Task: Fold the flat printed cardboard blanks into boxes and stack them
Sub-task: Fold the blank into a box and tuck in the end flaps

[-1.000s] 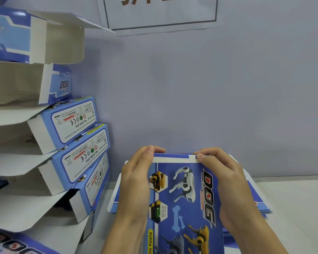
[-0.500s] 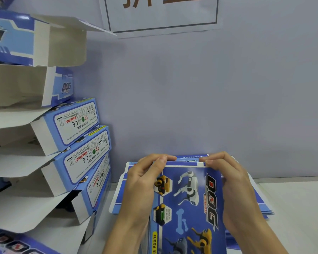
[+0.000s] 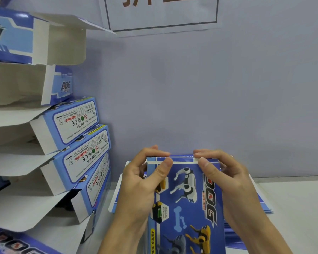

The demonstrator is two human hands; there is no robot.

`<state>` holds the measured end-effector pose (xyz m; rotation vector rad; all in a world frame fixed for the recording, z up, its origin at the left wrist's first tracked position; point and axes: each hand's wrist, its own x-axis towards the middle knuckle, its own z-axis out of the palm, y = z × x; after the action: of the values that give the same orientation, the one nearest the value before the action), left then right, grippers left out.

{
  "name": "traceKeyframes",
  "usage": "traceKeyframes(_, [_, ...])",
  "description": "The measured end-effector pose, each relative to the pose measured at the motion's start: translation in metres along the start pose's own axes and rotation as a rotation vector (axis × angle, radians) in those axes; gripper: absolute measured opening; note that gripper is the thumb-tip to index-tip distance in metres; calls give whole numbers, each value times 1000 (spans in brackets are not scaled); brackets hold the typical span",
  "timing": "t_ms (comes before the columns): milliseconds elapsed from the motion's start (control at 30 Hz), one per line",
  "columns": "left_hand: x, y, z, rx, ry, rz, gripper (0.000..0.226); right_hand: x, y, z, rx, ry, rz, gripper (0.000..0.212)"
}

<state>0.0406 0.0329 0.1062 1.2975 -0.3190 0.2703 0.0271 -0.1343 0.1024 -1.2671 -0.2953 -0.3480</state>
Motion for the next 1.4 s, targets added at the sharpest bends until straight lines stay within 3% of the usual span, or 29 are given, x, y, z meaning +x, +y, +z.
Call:
traceKeyframes(167, [-1, -1, -1, 38, 11, 1, 25, -1, 3, 1, -123, -16, -30, 21])
traceKeyframes(333, [-4, 2, 0, 226, -66, 58, 48, -1, 6, 1, -180, -12, -62, 29])
traceKeyframes(500, [-2, -3, 0, 159, -44, 42, 33, 1, 9, -2, -152, 5, -28, 29])
traceKeyframes(800, [-2, -8, -1, 249, -36, 114, 23, 2, 8, 1, -129, 39, -17, 27])
traceKeyframes(933, [0, -5, 1, 332, -36, 130, 40, 0, 4, 5, -182, 55, -41, 33])
traceKeyframes(1033, [2, -3, -1, 349, 13, 115, 57, 0, 1, 10, -210, 56, -73, 43])
traceKeyframes(1133, [3, 0, -7, 294, 71, 106, 54, 1, 0, 10, -167, 116, -107, 34])
traceKeyframes(1233, [7, -2, -16, 138, 216, 93, 45, 2, -4, 10, -287, 214, -229, 17])
traceKeyframes(1400, [12, -9, -27, 16, 387, 69, 41, -2, -22, 25, -635, 301, -505, 13])
